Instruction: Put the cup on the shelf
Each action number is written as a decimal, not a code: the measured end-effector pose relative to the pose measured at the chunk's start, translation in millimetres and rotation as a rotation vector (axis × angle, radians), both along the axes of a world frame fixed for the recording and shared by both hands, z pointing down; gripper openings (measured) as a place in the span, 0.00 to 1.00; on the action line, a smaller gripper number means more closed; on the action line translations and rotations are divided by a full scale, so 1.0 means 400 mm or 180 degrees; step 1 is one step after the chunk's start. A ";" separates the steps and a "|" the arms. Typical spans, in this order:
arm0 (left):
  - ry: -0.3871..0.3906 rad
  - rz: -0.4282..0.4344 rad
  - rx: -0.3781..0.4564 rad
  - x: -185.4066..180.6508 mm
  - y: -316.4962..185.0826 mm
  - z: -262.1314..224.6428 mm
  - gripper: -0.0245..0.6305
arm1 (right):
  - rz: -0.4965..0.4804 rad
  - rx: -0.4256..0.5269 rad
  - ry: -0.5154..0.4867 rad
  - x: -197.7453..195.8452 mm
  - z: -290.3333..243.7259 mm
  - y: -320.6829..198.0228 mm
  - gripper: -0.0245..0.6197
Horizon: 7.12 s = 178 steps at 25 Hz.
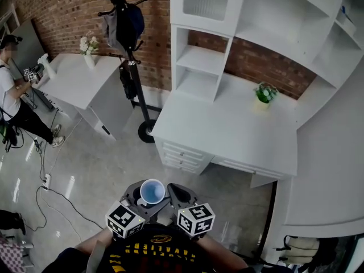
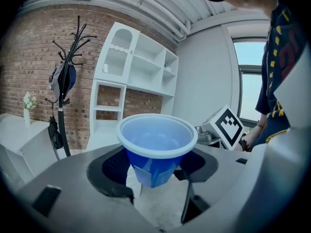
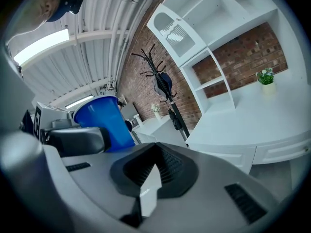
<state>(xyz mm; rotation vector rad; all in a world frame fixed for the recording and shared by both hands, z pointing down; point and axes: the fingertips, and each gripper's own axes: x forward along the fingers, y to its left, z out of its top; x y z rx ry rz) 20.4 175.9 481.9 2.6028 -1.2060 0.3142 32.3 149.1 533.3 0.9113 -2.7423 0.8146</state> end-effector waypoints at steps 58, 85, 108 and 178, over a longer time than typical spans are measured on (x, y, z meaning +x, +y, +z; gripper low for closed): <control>0.0193 -0.0043 -0.0162 -0.231 -0.604 0.055 0.49 | 0.0275 0.0226 0.0152 -0.153 -0.042 -0.582 0.03; 0.0181 -0.0547 -0.0251 -0.011 -0.821 0.006 0.49 | -0.0857 0.0799 0.0124 -0.033 -0.041 -0.670 0.36; 0.0119 -0.0076 0.0189 -0.172 -1.270 -0.047 0.49 | 0.0535 0.0321 0.0454 0.047 -0.013 -0.949 0.35; -0.0924 0.0439 -0.0331 0.177 -1.674 0.090 0.57 | 0.1788 -0.0068 0.0541 0.366 0.043 -0.897 0.35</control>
